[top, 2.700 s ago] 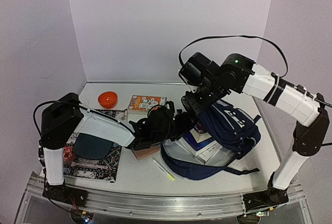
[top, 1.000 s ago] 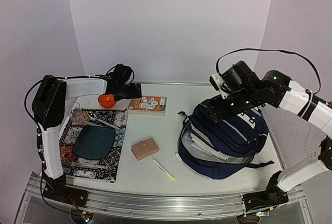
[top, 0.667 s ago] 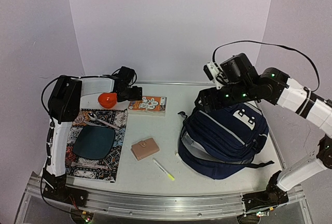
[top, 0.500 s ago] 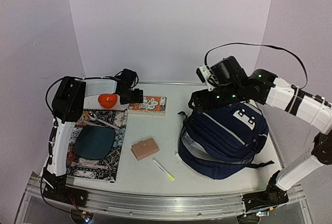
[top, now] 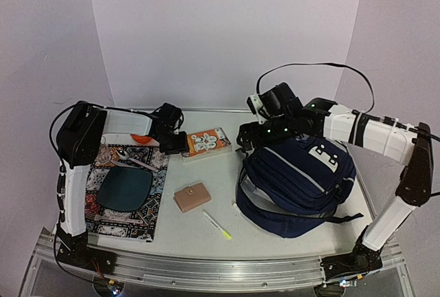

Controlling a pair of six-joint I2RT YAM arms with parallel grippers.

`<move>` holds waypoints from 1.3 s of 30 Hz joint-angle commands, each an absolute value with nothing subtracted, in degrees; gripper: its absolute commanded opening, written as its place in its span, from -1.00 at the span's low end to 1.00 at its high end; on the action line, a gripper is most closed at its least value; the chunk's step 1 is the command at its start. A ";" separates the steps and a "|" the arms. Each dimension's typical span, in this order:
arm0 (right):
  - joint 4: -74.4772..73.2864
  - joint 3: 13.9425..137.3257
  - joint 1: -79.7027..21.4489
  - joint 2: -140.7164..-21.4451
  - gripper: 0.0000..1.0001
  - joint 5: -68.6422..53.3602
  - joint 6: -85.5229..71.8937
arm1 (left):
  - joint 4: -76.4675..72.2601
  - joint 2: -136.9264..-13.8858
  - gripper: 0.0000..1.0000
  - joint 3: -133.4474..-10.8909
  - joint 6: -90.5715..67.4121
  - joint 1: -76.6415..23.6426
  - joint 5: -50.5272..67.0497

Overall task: Pack the student bag
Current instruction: Adjust the book at the center of the board.

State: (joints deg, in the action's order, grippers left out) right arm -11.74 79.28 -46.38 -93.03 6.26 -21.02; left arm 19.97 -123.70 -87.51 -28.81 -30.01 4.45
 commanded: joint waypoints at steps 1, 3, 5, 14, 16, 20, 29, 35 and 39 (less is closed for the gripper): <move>-9.68 82.01 -46.19 -95.88 0.64 4.14 -21.86 | 18.52 -117.57 -0.32 -79.26 -33.89 -34.94 4.45; -9.45 82.44 -46.22 -96.92 0.64 3.74 -21.88 | 17.43 -115.44 -0.38 -76.61 -35.80 -36.68 4.05; -9.41 82.75 -46.17 -97.79 0.63 3.34 -21.75 | 15.58 -113.56 -0.46 -73.47 -38.10 -38.07 3.87; -9.05 83.76 -46.16 -101.63 0.56 0.32 -19.78 | 6.16 -103.63 -0.60 -60.42 -49.47 -43.69 4.86; -8.89 84.05 -46.32 -102.55 0.55 -1.55 -18.97 | 4.18 -101.06 -0.57 -58.11 -51.43 -43.92 5.89; -8.22 85.04 -46.80 -104.41 0.54 -1.74 -16.46 | 3.45 -96.38 -0.29 -56.01 -52.21 -42.72 4.67; -7.78 91.46 -47.43 -112.64 0.55 1.53 -11.95 | 5.19 -97.94 0.15 -62.07 -44.54 -33.44 8.46; -4.49 89.35 -47.13 -113.26 0.56 0.23 -23.58 | 13.56 -107.81 0.36 -77.29 -31.41 -30.57 5.73; -1.23 87.95 -47.18 -114.20 0.54 -3.29 -31.79 | 18.11 -115.04 0.40 -85.34 -25.63 -30.50 4.08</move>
State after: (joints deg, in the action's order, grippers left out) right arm -4.70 88.96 -47.28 -113.27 -0.38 -21.72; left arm 12.00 -109.40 -77.79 -35.14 -30.08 6.11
